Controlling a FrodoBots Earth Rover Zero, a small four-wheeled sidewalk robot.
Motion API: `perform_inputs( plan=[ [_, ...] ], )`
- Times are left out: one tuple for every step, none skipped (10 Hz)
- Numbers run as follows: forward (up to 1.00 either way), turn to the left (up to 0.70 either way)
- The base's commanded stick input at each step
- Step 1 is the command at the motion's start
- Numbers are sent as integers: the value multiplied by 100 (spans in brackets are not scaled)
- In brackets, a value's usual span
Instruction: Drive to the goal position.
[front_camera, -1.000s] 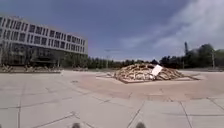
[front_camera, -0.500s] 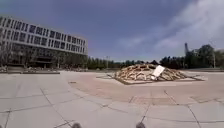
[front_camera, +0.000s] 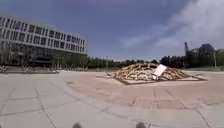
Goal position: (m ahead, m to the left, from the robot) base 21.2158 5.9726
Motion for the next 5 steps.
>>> perform_inputs(
  plan=[
    [45, 0],
    [45, 0],
    [45, 0],
    [34, 0],
    [4, 0]
  ],
)
